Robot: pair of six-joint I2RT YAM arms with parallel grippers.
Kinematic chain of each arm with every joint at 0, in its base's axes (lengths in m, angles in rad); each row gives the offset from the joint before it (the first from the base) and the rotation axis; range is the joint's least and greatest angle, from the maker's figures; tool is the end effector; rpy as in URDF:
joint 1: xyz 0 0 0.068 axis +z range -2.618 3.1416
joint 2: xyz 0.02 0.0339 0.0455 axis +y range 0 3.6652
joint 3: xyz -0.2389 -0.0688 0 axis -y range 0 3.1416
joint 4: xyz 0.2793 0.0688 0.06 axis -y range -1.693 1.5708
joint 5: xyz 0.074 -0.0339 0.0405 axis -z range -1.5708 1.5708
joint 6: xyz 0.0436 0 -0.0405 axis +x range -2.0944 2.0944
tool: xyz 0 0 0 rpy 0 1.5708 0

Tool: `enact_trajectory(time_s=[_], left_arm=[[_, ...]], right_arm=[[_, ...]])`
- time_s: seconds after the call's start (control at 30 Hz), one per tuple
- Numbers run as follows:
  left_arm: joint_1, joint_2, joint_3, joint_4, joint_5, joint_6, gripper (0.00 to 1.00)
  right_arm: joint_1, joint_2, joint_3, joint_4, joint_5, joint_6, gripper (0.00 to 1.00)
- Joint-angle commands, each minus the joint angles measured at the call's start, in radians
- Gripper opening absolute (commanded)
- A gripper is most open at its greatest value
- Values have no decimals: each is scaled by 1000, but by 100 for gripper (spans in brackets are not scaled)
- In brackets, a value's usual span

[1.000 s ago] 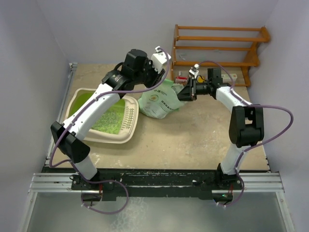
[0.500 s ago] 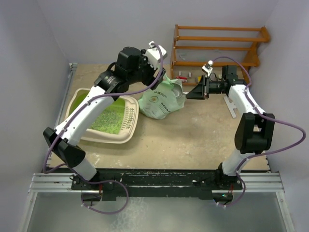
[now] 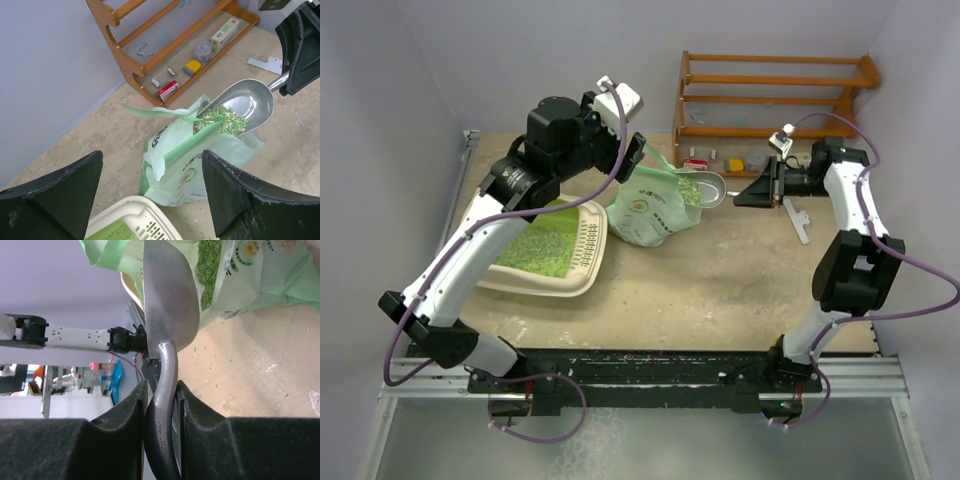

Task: Fill the litter box with clean litter
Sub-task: 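Scoop the cat litter from the cat litter bag, then pour the cat litter into the litter box.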

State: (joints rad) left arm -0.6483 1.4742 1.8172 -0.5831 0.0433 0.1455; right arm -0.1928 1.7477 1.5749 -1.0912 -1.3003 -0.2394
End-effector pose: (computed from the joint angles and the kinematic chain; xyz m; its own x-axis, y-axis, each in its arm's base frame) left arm 0.2810 -0.2153 0.4738 -0.0952 0.2539 -0.9625 0.6575 0.7420 0.1306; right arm 0.3745 -0.0303 0.2781 -0.8534 0.1020 -0.5112 -0.4496 0.3523 0.8208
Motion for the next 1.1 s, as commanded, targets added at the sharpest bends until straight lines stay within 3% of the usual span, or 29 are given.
enact_trajectory(time_s=[0.0,0.2,1.07], left_arm=[[0,-28,-14,48,-20,-21,77],[0,-40,-23,52,-18,-26,78],[0,-180,-87,88,-36,-68,82]], right_arm=[[-32,34,66,-288,-96,-251,0],[-71,66,93,-458,-105,-414,0],[-150,83,40,-461,-163,-392,0]])
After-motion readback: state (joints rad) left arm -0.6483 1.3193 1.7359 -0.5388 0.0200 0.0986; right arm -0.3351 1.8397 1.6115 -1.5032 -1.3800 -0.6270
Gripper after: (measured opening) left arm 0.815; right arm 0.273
